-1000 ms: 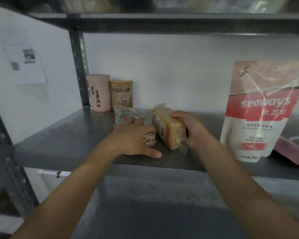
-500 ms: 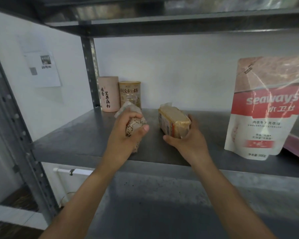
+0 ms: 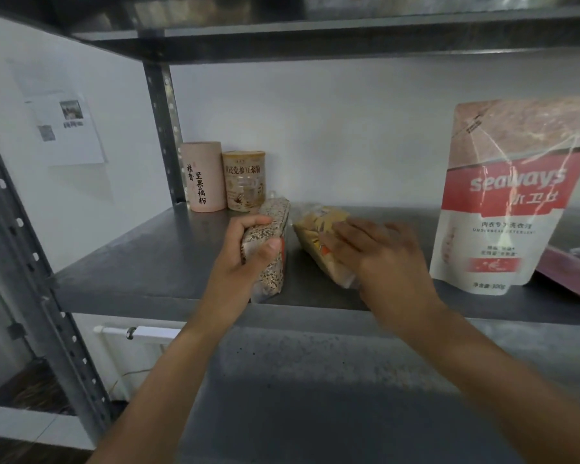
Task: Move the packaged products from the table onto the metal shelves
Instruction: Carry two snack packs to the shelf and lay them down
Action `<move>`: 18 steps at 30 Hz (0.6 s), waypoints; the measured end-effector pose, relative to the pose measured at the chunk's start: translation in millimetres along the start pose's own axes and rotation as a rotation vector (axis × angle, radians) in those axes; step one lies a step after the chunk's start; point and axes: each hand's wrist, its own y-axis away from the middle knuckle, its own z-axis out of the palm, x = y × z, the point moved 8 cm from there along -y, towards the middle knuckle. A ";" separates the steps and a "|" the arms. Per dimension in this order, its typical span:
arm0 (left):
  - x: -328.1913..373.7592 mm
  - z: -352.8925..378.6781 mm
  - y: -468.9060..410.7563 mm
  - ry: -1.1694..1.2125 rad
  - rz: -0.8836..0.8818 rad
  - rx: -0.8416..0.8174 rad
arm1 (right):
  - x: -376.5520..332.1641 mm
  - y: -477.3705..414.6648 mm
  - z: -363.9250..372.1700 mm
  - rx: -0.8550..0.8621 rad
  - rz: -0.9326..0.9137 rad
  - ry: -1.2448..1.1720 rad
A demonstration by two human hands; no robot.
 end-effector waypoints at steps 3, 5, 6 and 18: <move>-5.0 3.1 -1.1 0.042 -0.035 -0.024 | -13.2 3.6 -11.0 -0.040 -0.254 0.202; -5.0 8.2 -1.3 0.047 -0.052 -0.063 | -26.7 9.1 -13.9 0.028 -0.423 0.345; -3.6 11.6 -1.3 0.054 -0.052 -0.090 | -29.7 12.2 -13.0 0.066 -0.445 0.369; 7.8 45.6 0.0 0.112 -0.075 -0.385 | 6.5 55.8 7.2 0.076 0.506 -1.223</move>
